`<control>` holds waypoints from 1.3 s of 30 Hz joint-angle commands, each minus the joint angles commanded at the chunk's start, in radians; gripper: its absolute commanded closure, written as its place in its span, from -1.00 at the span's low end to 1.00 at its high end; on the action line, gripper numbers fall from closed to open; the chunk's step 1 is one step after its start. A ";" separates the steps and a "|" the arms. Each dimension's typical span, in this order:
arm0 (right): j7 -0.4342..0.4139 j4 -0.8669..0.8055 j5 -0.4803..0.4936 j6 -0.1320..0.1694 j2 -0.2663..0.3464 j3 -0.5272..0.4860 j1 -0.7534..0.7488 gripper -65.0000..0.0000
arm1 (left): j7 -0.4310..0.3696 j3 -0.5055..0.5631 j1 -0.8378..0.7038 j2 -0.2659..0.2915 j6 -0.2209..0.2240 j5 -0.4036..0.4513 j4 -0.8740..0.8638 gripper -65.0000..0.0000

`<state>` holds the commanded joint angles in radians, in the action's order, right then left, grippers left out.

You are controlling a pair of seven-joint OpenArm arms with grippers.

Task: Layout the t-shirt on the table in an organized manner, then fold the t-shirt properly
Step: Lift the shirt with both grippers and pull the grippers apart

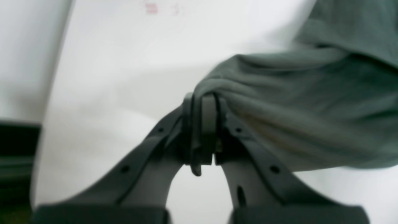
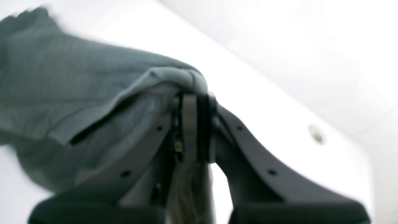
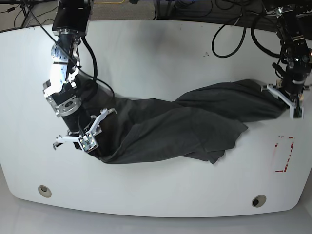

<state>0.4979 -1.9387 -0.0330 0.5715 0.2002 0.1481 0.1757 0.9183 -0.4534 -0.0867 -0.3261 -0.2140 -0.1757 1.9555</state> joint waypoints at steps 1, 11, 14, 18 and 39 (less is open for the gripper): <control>0.012 0.002 -0.003 0.000 0.000 0.002 0.029 1.00 | 0.034 0.000 0.048 -0.002 0.000 0.000 0.002 1.00; 0.081 0.084 -0.003 0.000 0.051 0.002 0.241 1.00 | 0.227 -0.002 0.405 -0.057 0.000 0.000 0.000 1.00; 0.087 0.123 -0.002 0.000 0.072 0.002 0.308 1.00 | 0.269 -0.002 0.509 -0.060 0.000 0.000 0.000 1.00; 0.089 0.167 -0.002 0.000 0.098 0.002 0.381 1.00 | 0.288 0.000 0.609 -0.087 0.000 0.002 -0.003 1.00; 0.141 0.249 0.005 0.028 0.157 0.126 0.376 1.00 | 0.292 0.000 0.605 -0.104 0.000 -0.003 -0.006 1.00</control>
<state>0.6391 -1.6901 -0.0284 0.5992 0.3567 0.2739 0.5516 1.2098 -0.4534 0.5178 -0.4304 -0.2140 -0.1788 1.9494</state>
